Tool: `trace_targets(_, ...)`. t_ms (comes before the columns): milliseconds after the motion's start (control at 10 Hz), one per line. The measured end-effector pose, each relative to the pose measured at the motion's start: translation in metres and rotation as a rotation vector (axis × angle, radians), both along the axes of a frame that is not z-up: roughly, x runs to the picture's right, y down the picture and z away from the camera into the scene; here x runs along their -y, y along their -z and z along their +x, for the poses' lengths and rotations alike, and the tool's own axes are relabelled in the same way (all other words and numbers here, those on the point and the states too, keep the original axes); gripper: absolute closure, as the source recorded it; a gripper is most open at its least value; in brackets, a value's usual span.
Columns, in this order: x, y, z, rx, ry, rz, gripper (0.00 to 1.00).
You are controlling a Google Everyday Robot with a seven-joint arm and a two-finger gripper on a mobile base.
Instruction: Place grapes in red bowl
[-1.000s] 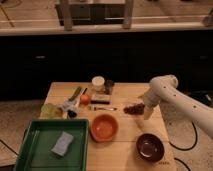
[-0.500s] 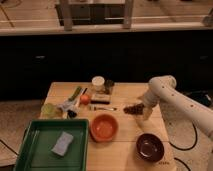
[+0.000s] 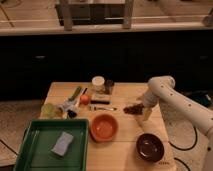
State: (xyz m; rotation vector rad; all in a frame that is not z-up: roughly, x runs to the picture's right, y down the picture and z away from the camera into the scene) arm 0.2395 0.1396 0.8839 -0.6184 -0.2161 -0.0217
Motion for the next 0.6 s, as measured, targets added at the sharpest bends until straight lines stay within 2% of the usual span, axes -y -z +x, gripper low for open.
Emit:
trace_targets(400,-0.0035,-0.0038,-0.0001,0.003,-0.006,-0.011,0.20)
trace_targets(600,-0.0049,-0.0051,-0.0003,0.006,-0.009,-0.016,0.23)
